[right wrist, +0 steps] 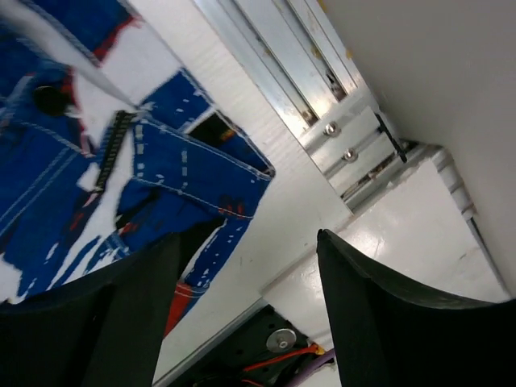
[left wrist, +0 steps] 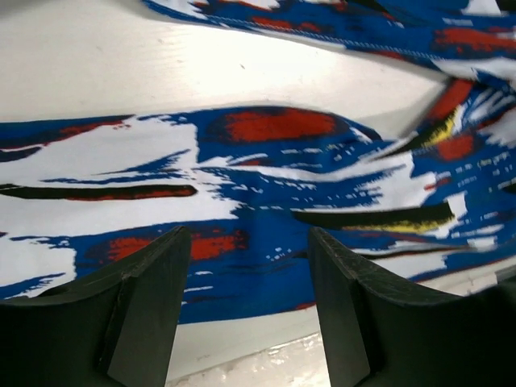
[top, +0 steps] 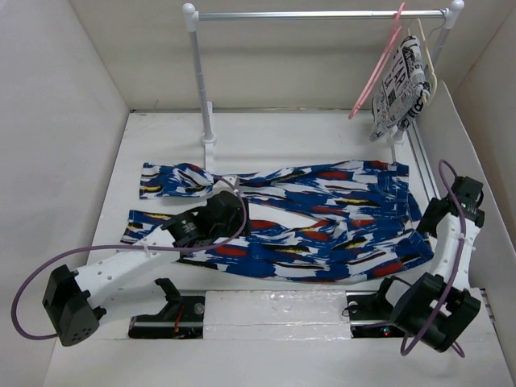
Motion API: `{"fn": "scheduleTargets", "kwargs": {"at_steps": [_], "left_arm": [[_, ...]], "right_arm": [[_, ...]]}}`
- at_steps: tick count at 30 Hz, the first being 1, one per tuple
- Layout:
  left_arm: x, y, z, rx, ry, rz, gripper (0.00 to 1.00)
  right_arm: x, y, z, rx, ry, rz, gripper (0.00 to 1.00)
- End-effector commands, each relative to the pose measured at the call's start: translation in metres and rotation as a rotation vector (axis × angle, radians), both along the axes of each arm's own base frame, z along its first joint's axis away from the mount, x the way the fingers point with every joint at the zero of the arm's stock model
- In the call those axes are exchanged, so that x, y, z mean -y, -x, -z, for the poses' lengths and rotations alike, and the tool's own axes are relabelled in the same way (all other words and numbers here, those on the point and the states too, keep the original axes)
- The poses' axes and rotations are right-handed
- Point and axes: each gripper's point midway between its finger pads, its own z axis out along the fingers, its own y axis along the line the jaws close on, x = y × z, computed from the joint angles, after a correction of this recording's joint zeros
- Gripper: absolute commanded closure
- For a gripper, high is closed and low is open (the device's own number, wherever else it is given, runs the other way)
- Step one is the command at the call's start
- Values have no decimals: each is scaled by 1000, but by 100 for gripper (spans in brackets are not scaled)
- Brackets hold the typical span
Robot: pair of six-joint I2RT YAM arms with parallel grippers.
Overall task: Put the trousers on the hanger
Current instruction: Flatten out the trousers at the center of the board.
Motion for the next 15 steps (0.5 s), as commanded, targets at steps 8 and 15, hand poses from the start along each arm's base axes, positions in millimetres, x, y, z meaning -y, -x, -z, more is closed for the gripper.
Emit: {"fn": "scheduleTargets", "kwargs": {"at_steps": [8, 15], "left_arm": [[-36, -35, 11, -38, 29, -130, 61], [11, -11, 22, -158, 228, -36, 87]], "right_arm": [[-181, -88, -37, 434, -219, -712, 70], [-351, -52, 6, 349, -330, -1215, 100]]}}
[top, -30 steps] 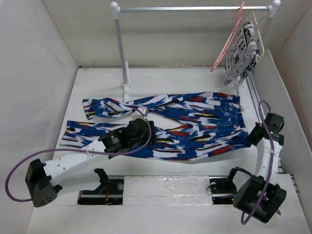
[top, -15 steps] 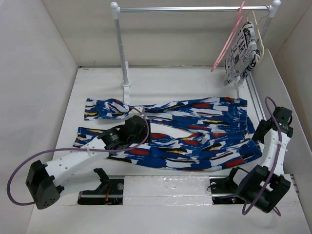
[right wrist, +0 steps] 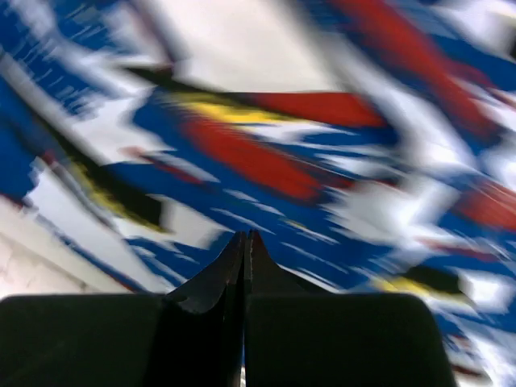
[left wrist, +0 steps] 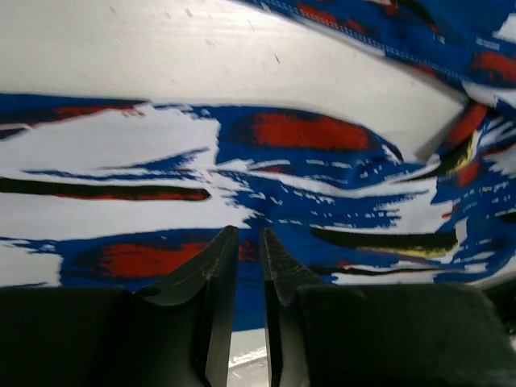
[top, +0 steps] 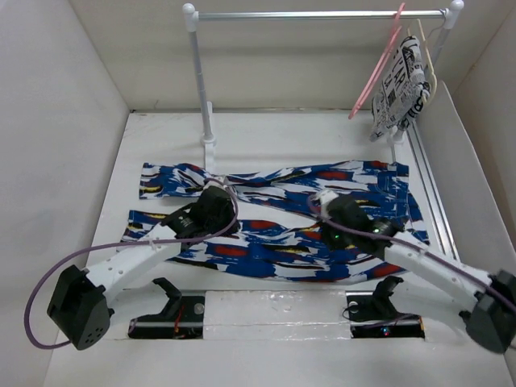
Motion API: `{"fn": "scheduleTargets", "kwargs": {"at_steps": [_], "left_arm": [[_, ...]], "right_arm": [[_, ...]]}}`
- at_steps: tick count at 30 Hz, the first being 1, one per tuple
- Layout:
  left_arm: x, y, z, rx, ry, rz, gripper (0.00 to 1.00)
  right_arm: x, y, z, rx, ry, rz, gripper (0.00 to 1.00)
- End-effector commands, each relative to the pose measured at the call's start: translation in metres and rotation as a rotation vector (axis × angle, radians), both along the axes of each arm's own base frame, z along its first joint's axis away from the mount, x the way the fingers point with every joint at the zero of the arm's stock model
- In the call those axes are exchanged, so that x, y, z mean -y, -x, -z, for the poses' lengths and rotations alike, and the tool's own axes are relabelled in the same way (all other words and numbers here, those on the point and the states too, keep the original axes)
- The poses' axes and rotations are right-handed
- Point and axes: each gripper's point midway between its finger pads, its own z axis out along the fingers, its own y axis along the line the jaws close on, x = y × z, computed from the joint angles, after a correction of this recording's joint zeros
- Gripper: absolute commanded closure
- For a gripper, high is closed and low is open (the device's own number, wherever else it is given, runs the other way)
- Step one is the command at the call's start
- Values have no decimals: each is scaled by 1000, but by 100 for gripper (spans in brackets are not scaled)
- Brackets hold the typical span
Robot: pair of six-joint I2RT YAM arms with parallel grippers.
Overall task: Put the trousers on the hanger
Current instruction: Flatten out the trousers at the center of the board.
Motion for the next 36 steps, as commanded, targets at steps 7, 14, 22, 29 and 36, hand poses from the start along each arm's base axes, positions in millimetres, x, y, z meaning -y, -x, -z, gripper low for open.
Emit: {"fn": "scheduleTargets", "kwargs": {"at_steps": [7, 14, 22, 29, 36], "left_arm": [[61, 21, 53, -212, 66, 24, 87], [-15, 49, 121, -446, 166, -280, 86], [-42, 67, 85, -437, 320, -499, 79], [-68, -2, -8, -107, 188, -519, 52], [-169, -104, -52, 29, 43, -840, 47]], "right_arm": [[-102, -4, 44, 3, 44, -265, 100], [-125, 24, 70, -33, 37, -389, 100], [-141, 102, 80, -116, 67, -609, 100], [-115, 89, 58, -64, 128, -586, 74], [-105, 54, -23, 109, 46, -588, 46]]}}
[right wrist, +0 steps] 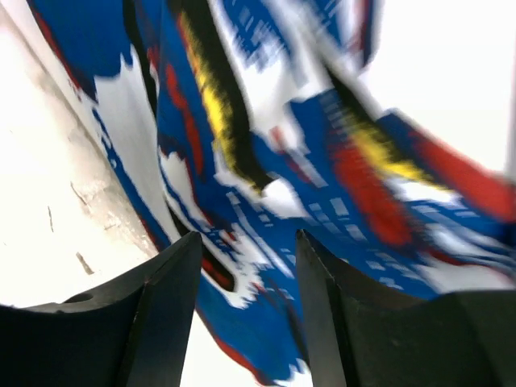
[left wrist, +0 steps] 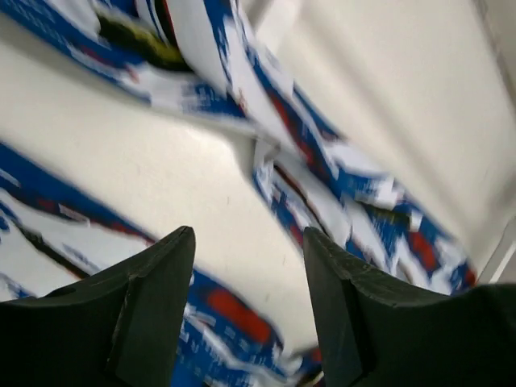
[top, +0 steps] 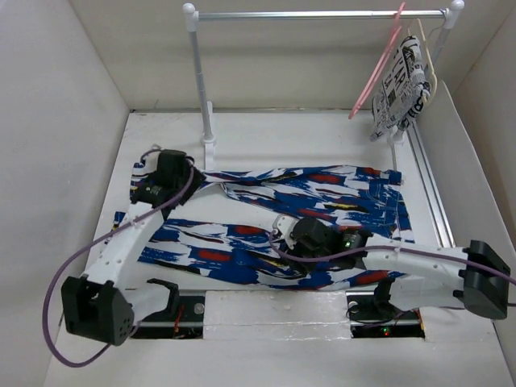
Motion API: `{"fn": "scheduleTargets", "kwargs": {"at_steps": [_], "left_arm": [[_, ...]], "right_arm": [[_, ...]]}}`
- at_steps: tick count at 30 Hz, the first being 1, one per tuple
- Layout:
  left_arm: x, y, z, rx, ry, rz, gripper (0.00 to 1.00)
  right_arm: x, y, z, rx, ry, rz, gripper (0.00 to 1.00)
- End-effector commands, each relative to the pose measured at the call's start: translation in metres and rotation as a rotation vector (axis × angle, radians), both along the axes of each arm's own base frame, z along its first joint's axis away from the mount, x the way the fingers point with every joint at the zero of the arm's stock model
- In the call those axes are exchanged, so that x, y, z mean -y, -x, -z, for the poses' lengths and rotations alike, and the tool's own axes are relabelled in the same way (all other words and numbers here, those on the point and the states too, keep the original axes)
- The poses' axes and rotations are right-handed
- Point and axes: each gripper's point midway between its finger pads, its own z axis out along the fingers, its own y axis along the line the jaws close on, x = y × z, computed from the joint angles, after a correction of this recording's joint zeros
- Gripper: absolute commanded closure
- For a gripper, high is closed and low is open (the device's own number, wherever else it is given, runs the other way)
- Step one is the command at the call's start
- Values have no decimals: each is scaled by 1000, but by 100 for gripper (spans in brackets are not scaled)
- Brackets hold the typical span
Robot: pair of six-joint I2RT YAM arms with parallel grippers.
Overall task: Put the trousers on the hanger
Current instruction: Flatten out the trousers at the center of the board.
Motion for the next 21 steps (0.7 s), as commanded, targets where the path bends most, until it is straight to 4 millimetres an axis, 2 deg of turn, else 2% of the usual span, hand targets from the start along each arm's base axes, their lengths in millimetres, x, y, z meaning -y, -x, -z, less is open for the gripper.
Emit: {"fn": "scheduleTargets", "kwargs": {"at_steps": [1, 2, 3, 4, 5, 6, 7, 9, 10, 13, 14, 15, 17, 18, 20, 21], "left_arm": [[-75, -20, 9, -34, -95, -194, 47], [-89, -19, 16, -39, -76, -234, 47], [-118, -25, 15, -13, -13, -309, 46], [-132, -24, 21, -14, 19, -350, 45], [-143, -18, 34, -34, 50, -384, 43], [-148, -22, 39, -23, 111, -383, 41], [-173, -16, 45, -26, 131, -457, 40], [-189, -15, 59, -53, 156, -506, 40], [-200, -12, 64, -64, 156, -540, 40], [-215, -21, 76, -93, 150, -561, 39], [-216, -23, 80, -108, 154, -560, 39], [-220, -23, 93, -148, 164, -566, 39], [-225, -31, 97, -161, 163, -571, 39], [-229, -31, 107, -193, 151, -583, 40], [-237, -38, 106, -193, 135, -590, 41], [-240, -37, 115, -223, 120, -595, 43]], "right_arm": [[3, -21, -52, 103, -74, -17, 46], [7, -24, -58, 115, -80, -9, 50], [11, -31, -64, 133, -92, 10, 53], [14, -33, -75, 162, -122, 14, 66], [18, -35, -77, 169, -127, 20, 75], [22, -38, -80, 174, -136, 32, 84], [26, -38, -82, 179, -143, 39, 90], [32, -37, -82, 191, -157, 45, 90], [31, -34, -82, 174, -176, 34, 84], [38, -30, -75, 157, -179, 34, 63], [38, -28, -75, 153, -186, 27, 61], [39, -26, -73, 149, -182, 25, 59], [40, -24, -71, 142, -181, 19, 58], [40, -24, -71, 141, -182, 21, 58], [40, -22, -71, 135, -186, 14, 58], [40, -21, -70, 133, -186, 12, 58]]}}
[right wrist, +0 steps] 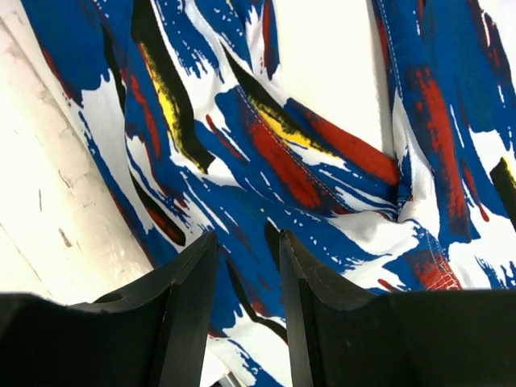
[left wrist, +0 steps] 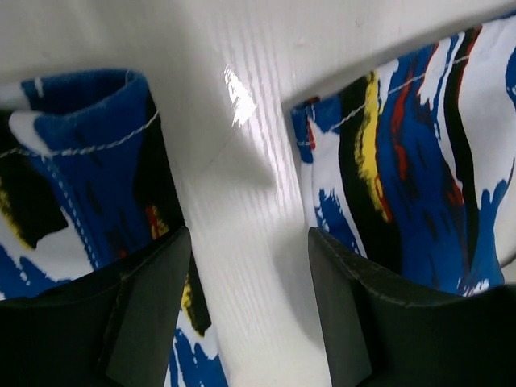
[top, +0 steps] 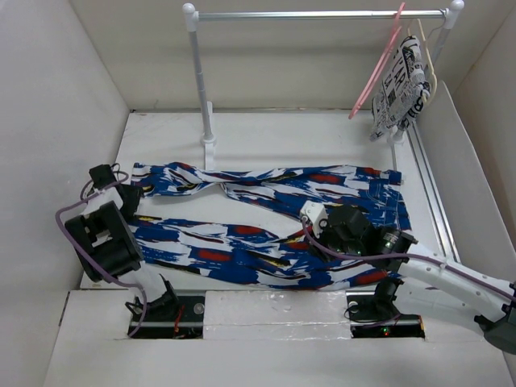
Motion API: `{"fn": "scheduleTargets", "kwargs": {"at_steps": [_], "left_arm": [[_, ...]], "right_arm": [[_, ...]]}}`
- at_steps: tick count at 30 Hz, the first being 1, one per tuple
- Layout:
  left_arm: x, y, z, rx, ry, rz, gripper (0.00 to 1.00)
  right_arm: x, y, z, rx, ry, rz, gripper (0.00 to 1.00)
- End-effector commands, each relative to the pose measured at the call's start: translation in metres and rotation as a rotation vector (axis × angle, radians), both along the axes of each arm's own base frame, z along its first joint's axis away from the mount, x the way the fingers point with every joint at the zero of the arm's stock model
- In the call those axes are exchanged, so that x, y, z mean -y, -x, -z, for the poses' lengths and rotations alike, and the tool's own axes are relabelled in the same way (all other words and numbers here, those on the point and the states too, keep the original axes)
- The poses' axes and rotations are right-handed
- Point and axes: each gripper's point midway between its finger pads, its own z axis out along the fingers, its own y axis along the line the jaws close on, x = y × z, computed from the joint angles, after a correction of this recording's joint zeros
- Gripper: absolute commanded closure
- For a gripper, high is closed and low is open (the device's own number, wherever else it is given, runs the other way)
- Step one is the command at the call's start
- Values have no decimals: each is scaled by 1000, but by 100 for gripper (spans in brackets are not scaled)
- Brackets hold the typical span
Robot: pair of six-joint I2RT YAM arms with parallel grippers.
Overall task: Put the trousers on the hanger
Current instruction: Flatten out the trousers at the center of the board.
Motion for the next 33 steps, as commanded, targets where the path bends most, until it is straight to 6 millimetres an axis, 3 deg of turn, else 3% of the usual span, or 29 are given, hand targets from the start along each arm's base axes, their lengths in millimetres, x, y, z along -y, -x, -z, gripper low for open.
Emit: {"fn": "scheduleTargets", "kwargs": {"at_steps": [1, 8, 12, 14, 15, 17, 20, 21, 23, 24, 25, 26, 29, 33], "left_arm": [[-21, -19, -12, 26, -72, 5, 44], [-44, -31, -4, -36, -130, -2, 48], [-44, -40, 4, -95, -180, 33, 48], [-44, -42, 7, -120, -193, 47, 54], [-44, -38, 17, -155, -184, 42, 61], [-42, -35, 20, -165, -179, 43, 61], [-41, -31, 28, -175, -174, 41, 81], [-40, -31, 29, -178, -172, 44, 99], [-45, -35, 20, -172, -188, 46, 100], [-47, -35, 12, -172, -206, 45, 100], [-56, -46, -14, -128, -254, 58, 100], [-56, -46, -14, -128, -255, 58, 100], [-60, -67, -87, 41, -334, 87, 100], [-56, -85, -155, 189, -371, 127, 100]], "right_arm": [[-2, 3, -6, 2, -27, -24, 58], [-3, 0, -9, 13, -36, -10, 58], [-5, -3, -10, 11, -19, -10, 57], [-5, -6, -9, 13, -2, -6, 58], [-6, -11, -12, 26, -1, 0, 57], [-8, -13, -14, 35, -8, -6, 58], [-12, -19, -15, 44, -15, -13, 57], [-13, -21, -14, 48, -9, -22, 57], [-13, -24, -16, 55, -5, -25, 57], [-12, -26, -18, 66, -3, -28, 57], [-10, -30, -20, 77, -1, -26, 57], [-11, -29, -20, 75, -3, -30, 57], [-7, -37, -23, 92, -16, -33, 57], [-2, -50, -24, 107, -24, -32, 57]]}}
